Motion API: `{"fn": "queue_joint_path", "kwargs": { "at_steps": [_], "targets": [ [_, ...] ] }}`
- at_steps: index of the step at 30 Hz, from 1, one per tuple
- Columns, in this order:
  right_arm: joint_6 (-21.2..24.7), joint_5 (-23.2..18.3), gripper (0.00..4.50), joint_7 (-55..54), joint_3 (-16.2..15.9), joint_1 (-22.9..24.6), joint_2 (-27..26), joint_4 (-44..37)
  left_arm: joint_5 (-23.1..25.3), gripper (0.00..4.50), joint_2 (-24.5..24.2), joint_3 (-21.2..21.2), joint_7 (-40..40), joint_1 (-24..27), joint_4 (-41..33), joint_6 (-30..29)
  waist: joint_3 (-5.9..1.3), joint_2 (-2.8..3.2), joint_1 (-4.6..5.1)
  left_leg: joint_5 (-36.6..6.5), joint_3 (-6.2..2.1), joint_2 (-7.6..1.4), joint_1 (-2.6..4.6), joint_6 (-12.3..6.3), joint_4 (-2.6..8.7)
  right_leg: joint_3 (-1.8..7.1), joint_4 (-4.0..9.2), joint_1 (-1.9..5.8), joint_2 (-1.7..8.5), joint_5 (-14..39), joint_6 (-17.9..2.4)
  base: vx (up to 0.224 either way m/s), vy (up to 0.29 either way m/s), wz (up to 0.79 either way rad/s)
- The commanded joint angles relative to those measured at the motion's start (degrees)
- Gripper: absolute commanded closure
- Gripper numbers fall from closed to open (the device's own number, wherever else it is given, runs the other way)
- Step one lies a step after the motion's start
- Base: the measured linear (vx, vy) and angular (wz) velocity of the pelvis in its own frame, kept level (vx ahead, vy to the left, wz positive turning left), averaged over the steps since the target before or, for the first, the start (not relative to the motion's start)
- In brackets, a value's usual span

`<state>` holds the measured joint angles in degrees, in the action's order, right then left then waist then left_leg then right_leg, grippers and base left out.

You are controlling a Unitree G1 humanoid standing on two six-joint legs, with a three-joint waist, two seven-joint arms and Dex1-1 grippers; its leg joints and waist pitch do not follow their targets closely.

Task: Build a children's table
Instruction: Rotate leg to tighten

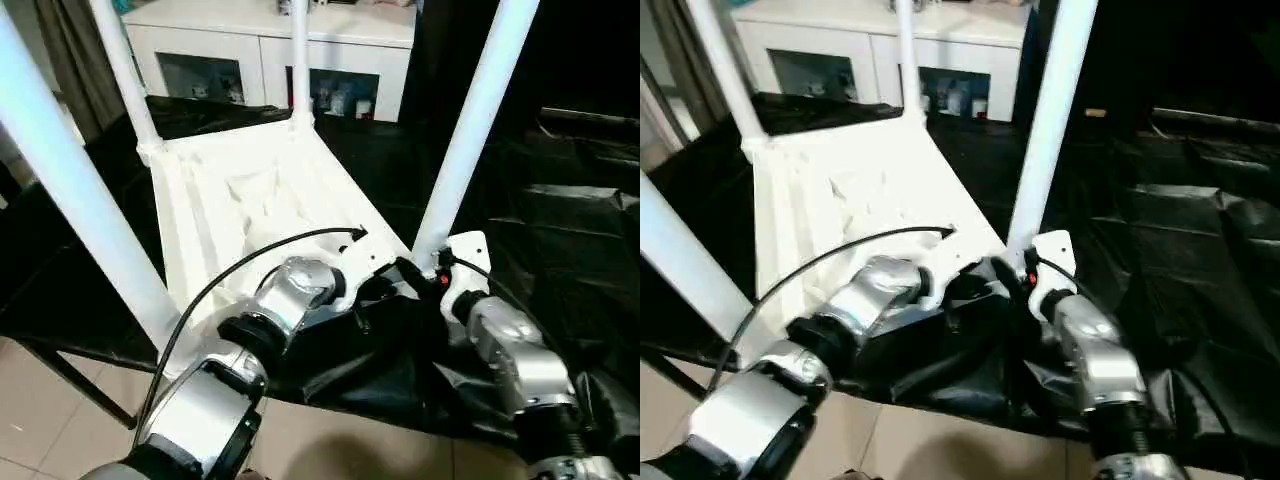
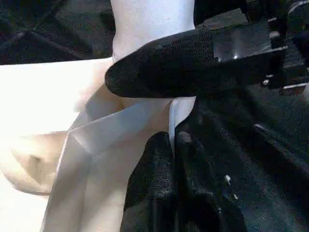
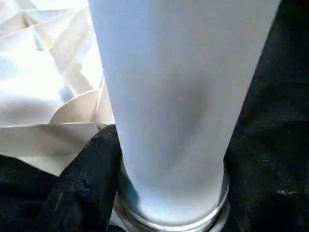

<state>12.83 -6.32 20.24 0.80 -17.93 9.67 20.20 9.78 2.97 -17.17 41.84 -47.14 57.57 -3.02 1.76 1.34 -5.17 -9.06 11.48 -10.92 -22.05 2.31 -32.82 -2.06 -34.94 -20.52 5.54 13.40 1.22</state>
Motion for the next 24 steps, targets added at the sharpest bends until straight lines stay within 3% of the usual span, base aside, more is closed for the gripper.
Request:
{"fn": "queue_joint_path", "kwargs": {
  "at_steps": [1, 2, 3, 6, 8, 13, 14, 16, 19, 22, 24],
  "targets": [
    [-0.22, 1.47, 1.85, 3.0, -6.26, 1.71, -2.36, -0.41, 0.57, 4.5, 1.6, 0.11, -4.38, -0.06, 2.36, 1.01, -2.5, -1.39, 0.03, -13.79, -1.39, -2.19, 1.22, -1.55, 3.95, 1.66, 5.23, 0.71, 3.18, 9.14, -9.95, 0.0, 0.0, 0.0],
    [-0.77, 0.53, 1.29, 4.11, -6.11, 1.73, -2.4, -0.53, 0.48, 4.5, 1.38, 0.12, -3.7, -0.14, 2.53, 1.36, -2.55, -0.73, -0.09, -13.6, -1.46, -2.17, 1.18, -1.82, 3.93, 1.64, 5.16, 0.74, 3.23, 8.83, -9.87, 0.0, 0.0, 0.0],
    [-0.98, -0.29, 1.15, 4.78, -5.71, 1.68, -2.34, -0.64, 0.33, 4.5, 1.13, 0.21, -3.07, -0.15, 2.57, 1.47, -2.36, -1.14, 0.1, -13.86, -1.37, -2.12, 1.08, -2.01, 3.99, 1.62, 5.39, 0.68, 3.08, 9.09, -9.67, 0.0, 0.0, 0.0],
    [-0.42, -2.79, 1.13, 7.71, -4.54, 1.57, -1.95, -1.6, 0.08, 4.5, 0.3, 0.23, -0.77, 0.05, 2.46, 2.17, -2.42, -1.12, 0.01, -14.61, -1.44, -2.19, 1.12, -2.22, 4.07, 1.58, 5.42, 0.74, 3.18, 10.69, -9.6, 0.0, 0.0, 0.0],
    [-0.06, -4.45, 0.73, 14.76, -5.34, 1.75, 1.76, -4.03, -0.86, 4.5, -1.77, -0.08, 5.2, 1.09, 1.06, 3.92, -2.46, -1.24, -0.1, -14.34, -1.49, -2.27, 1.05, -2.57, 4.08, 1.54, 5.48, 0.88, 3.22, 10.71, -9.53, 0.0, 0.0, 0.0],
    [-2.11, -5.47, 0.73, 26.06, -6.69, 2.69, 9.03, -6.42, -3.58, 4.5, -6.02, -0.55, 18.37, 3.71, -2.26, 6.71, -2.68, -1.27, -0.34, -10.47, -1.25, -2.23, 0.67, -5.39, 3.44, 1.43, 4.62, 1.09, 3.09, 2.81, -11.39, 0.0, 0.0, 0.0],
    [-2.18, -6.08, 0.73, 27.89, -6.62, 2.8, 10.03, -6.67, -4.06, 4.5, -6.88, -0.54, 20.35, 4.07, -2.81, 6.78, -2.65, -1.53, -0.24, -10.41, -1.13, -2.24, 0.68, -5.51, 3.43, 1.4, 4.6, 1.01, 3.04, 3.02, -11.87, 0.0, 0.0, 0.0],
    [-2.75, -7.44, 0.73, 32.77, -6.56, 3.21, 12.81, -7.59, -5.09, 4.5, -9.6, -0.71, 25.71, 4.96, -4.27, 6.65, -2.66, -1.24, -0.41, -10.01, -1.15, -2.46, 0.71, -5.53, 3.46, 1.35, 4.41, 1.04, 3.08, 3.22, -12.69, 0.0, 0.0, 0.0],
    [-3.33, -8.11, 0.73, 36.91, -6.48, 3.47, 15.18, -7.92, -6.13, 4.5, -12.55, -1.1, 31.78, 6.05, -6.02, 5.16, -2.59, -1.34, -0.55, -10.93, -1.09, -2.67, 0.87, -5.64, 3.56, 1.32, 4.26, 0.9, 3.05, 3.81, -13.53, 0.0, 0.0, 0.0],
    [-3.4, -8.35, 0.73, 38.84, -6.63, 3.59, 16.15, -8.02, -6.5, 4.5, -13.84, -1.04, 33.76, 6.59, -6.59, 5.13, -2.56, -1.25, -0.68, -11.69, -1.04, -2.91, 1.11, -4.79, 3.71, 1.42, 4.3, 0.67, 3.06, 4.77, -14.25, 0.0, 0.0, 0.0],
    [-3.59, -8.57, 0.73, 41.4, -7.5, 3.6, 17.09, -8.01, -6.88, 4.5, -15.55, -0.48, 35.67, 7.41, -7.17, 5.36, -2.47, -1.7, -0.75, -11.59, -1.05, -2.8, 0.87, -4.68, 3.73, 1.37, 4.13, 0.81, 3.08, 4.25, -14.31, 0.0, 0.0, 0.0]
  ]
}}
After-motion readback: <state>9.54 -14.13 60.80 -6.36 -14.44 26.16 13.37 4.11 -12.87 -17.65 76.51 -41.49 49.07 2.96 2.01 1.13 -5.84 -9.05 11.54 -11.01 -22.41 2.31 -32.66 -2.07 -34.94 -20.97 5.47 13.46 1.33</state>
